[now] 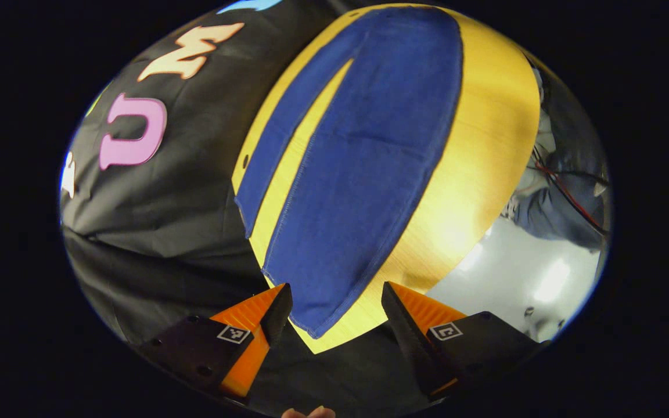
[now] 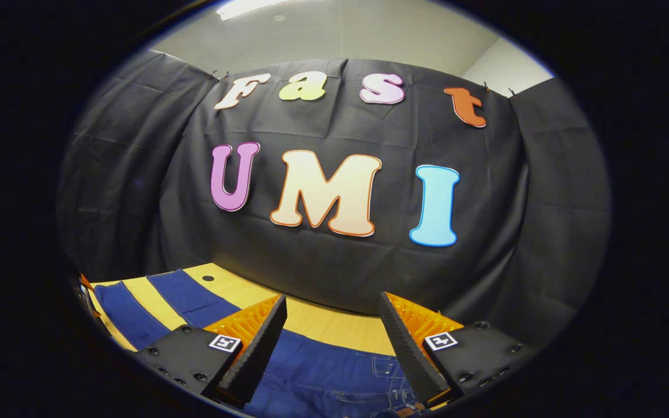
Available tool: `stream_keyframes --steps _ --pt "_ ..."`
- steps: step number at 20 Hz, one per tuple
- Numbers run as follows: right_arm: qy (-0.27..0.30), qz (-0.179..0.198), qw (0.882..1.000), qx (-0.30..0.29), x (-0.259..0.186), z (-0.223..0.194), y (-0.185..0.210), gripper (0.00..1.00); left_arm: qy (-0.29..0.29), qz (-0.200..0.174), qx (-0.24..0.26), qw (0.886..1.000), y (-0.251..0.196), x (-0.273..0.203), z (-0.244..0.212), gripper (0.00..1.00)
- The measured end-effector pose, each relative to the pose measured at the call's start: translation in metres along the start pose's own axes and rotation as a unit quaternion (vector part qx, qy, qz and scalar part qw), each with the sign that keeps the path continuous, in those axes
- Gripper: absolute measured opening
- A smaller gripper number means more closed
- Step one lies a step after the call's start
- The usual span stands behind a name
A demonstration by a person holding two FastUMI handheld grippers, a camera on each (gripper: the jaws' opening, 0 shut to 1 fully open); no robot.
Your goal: Grasp the waist and the cuffs of the jeans and fold them to make the two legs overlap; first hold the waist and fold one-third of the jeans toward the cuffs, then hold the cuffs and fold the remaining one-third in the same direction to finish folding.
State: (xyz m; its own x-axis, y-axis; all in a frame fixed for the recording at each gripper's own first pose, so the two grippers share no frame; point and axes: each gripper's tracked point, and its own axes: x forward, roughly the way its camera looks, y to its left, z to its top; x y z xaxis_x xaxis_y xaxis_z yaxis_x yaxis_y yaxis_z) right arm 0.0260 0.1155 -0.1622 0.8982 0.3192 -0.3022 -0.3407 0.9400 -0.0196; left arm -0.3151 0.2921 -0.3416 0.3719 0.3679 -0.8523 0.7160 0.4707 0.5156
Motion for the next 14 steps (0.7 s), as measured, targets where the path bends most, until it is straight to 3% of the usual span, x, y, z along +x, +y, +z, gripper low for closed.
stream_keyframes --steps 2,5,12,14 --pt "0.009 -0.008 1.0 -0.004 0.0 -0.002 -0.004 0.99 0.011 -0.021 0.041 0.999 -0.012 0.01 -0.004 1.0" --pt "0.003 -0.031 0.999 -0.008 -0.002 0.003 -0.016 1.0 0.003 -0.035 0.095 0.995 -0.013 0.024 -0.001 0.9" --pt "0.026 -0.059 0.998 -0.022 -0.001 -0.015 -0.02 0.99 -0.007 -0.044 0.105 0.993 0.006 0.052 0.004 0.87" --pt "0.028 -0.06 0.997 -0.036 -0.003 -0.019 -0.018 0.99 -0.019 -0.029 0.11 0.993 0.012 0.057 0.008 0.8"
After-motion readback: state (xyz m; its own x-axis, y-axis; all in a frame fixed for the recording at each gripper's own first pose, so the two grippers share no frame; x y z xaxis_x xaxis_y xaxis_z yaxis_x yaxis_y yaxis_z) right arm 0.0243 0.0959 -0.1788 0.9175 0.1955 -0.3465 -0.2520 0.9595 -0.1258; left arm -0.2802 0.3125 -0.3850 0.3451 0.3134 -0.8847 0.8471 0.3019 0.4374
